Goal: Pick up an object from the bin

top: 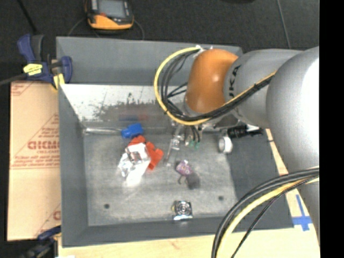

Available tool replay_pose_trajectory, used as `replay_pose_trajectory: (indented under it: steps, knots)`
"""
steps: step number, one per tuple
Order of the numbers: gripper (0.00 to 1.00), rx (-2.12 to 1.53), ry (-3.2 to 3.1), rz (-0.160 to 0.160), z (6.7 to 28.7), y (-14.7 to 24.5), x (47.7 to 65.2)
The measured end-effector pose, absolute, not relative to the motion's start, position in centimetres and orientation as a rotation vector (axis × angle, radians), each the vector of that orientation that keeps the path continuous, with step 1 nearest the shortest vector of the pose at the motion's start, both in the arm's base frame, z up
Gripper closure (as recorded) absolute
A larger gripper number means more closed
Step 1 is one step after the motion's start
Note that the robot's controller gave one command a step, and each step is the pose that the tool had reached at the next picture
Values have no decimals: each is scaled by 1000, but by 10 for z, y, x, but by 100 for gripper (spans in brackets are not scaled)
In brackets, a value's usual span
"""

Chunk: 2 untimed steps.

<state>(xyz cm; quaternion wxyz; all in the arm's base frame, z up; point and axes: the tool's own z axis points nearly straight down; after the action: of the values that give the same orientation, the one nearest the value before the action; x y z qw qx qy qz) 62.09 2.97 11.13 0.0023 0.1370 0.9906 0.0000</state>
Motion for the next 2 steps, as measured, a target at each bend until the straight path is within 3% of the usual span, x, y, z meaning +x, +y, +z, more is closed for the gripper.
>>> replay_pose_trajectory:
  steps: [1, 2]
  knots:
    - [0, 201, 3138, -5, 81, -22, 557]
    - [100, 197, 3133, -2, 83, -19, 559]
